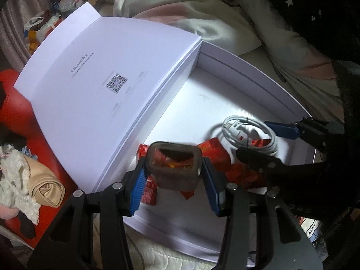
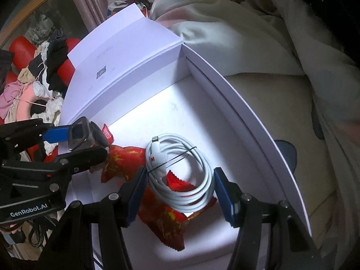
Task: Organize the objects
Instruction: 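Lower and open both grippers to release the glass cup and cable in the box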
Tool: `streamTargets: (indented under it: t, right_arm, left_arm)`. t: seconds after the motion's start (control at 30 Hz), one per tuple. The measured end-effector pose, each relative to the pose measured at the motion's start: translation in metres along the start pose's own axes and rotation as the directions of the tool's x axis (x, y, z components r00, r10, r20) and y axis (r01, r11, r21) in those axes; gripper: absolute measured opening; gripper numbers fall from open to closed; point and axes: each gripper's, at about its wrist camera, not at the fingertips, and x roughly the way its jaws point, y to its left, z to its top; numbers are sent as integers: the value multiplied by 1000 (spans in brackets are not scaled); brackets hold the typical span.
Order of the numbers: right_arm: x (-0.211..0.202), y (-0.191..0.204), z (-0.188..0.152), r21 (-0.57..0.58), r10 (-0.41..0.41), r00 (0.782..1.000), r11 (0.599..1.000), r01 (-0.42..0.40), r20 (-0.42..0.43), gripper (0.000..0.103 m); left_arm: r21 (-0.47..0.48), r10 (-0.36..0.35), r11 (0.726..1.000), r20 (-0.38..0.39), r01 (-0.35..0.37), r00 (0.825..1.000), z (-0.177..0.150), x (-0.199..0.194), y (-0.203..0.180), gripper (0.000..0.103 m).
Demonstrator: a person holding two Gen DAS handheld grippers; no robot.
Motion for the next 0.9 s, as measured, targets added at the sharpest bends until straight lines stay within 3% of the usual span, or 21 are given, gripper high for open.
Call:
streamTargets:
  t: [0.17, 0.43, 0.63, 0.9]
  right_arm:
    - [-13, 3, -4, 5, -25, 1000, 1000, 25, 19, 61]
    - [-44, 9, -4, 10, -46, 997, 999, 45, 59, 61]
    - [-77, 14, -3, 8, -81, 992, 997, 81, 97, 61]
    - [-136, 24, -1, 14, -112, 982, 994, 111, 155, 61]
  left_arm:
    - [-19, -3, 1000, 1, 3, 1000, -7, -8, 1, 46]
    - [-15, 73, 997, 51, -72, 996, -1, -34, 5, 46]
    - [-5, 58, 998, 80, -58, 995, -6, -50, -3, 46]
    - [-7, 50, 999, 139, -50, 989, -11, -114, -15, 46]
